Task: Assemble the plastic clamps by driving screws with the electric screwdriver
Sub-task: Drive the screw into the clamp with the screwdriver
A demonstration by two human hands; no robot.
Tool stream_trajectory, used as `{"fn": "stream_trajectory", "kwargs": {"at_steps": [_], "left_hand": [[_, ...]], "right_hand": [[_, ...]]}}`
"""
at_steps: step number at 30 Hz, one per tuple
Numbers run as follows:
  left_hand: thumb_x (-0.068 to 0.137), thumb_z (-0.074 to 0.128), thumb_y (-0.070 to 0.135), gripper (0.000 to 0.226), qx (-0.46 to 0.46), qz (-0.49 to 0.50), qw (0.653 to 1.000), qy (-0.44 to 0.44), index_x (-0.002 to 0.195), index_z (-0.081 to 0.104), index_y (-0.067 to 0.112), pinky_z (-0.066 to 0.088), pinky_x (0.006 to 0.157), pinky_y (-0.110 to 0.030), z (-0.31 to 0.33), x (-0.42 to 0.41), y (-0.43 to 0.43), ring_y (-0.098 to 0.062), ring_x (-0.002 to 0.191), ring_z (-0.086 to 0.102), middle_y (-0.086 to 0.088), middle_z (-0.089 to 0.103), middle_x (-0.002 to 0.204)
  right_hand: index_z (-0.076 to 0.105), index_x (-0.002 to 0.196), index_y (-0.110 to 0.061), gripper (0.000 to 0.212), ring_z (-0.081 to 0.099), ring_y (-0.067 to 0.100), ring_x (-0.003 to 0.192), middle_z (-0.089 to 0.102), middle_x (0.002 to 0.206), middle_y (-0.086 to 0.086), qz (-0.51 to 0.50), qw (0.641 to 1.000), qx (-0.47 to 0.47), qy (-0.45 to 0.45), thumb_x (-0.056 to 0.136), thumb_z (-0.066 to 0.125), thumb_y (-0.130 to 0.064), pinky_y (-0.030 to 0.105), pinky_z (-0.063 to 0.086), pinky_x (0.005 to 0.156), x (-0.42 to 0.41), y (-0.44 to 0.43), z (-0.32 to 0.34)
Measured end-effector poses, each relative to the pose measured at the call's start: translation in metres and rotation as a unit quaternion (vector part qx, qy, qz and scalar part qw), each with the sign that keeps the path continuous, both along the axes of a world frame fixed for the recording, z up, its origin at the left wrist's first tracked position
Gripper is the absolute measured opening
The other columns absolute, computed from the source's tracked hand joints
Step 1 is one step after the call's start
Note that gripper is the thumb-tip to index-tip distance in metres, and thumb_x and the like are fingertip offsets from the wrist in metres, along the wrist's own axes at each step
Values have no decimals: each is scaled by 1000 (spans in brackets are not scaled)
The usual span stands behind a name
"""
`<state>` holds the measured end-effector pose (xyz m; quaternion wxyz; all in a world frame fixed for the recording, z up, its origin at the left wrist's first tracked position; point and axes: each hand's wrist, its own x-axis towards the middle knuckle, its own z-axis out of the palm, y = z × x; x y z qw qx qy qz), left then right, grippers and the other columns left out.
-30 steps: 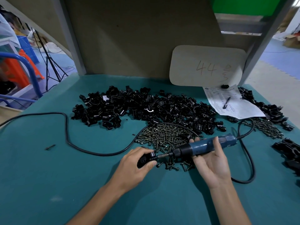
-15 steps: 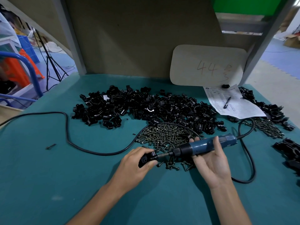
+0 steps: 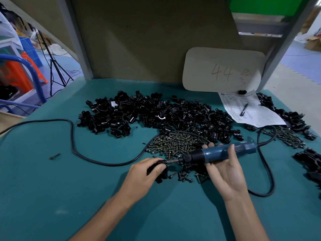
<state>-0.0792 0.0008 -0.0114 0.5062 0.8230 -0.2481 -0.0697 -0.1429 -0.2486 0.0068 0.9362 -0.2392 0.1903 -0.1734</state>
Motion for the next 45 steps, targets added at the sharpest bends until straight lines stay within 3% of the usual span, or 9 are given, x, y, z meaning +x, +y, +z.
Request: {"fn": "stream_trajectory", "kwargs": {"at_steps": [2,7,9,13,15,19,25,31,45], "left_hand": [[98,53,53,27,-21,1,999,33,92,75,40,39,53,-21,1,2,0,-1,57,51,14,63,72],[100,41,60,67,-24,2,990,139,81,54,-3,50,58,-27,5,10,-1,-24,56,68,-17,57,69],[99,38,63,68,-11,9,991,136,76,46,0,46,59,-34,4,9,-1,-22,55,70,-30,51,71],[90,30,79,67,1,37,991,131,67,45,18,41,46,-23,2,8,-3,-14,45,52,4,37,48],[93,27,77,68,-20,20,986,167,93,66,21,42,45,-23,2,11,-4,-12,48,51,4,49,51],[91,46,73,38,-40,-59,982,177,120,57,51,46,54,-25,3,13,-4,-7,63,54,7,67,76],[91,68,53,21,-88,-59,984,141,103,67,37,41,55,-11,-1,13,-3,6,58,52,22,59,67],[85,63,68,45,-30,-52,993,97,124,60,46,49,83,-23,-6,14,-4,1,97,63,20,67,104],[85,60,71,48,-13,-71,993,92,127,58,48,42,69,-26,-12,19,-6,0,70,52,19,60,83]], "right_hand": [[56,127,-13,53,65,26,120,73,107,9,6,1000,-4,-11,87,63,-47,47,53,96,0,0,0],[57,120,-16,46,65,28,122,74,111,9,13,999,2,-34,87,63,-48,45,54,94,-3,-1,-1],[59,117,-16,45,66,29,121,73,110,9,9,999,3,-42,87,62,-49,46,53,95,-4,-3,-2],[61,111,-18,43,67,29,120,73,107,8,0,999,-7,-42,87,61,-53,47,51,98,-5,-4,-2],[60,112,-17,44,67,29,119,73,106,7,-3,999,-6,-42,87,60,-54,47,50,100,-5,-4,-2],[57,120,-15,50,64,28,122,73,106,7,2,1000,-19,-9,87,60,-53,47,51,98,-4,-1,0],[50,135,-6,65,64,27,120,73,110,10,-59,998,12,-5,90,60,-52,51,49,105,-6,-10,5],[40,150,-9,81,61,28,126,61,127,10,-48,998,43,-17,85,64,-52,48,50,101,-11,-9,9],[44,146,-8,77,65,30,122,65,117,12,-10,1000,9,0,85,61,-53,47,51,101,-7,1,5]]}}
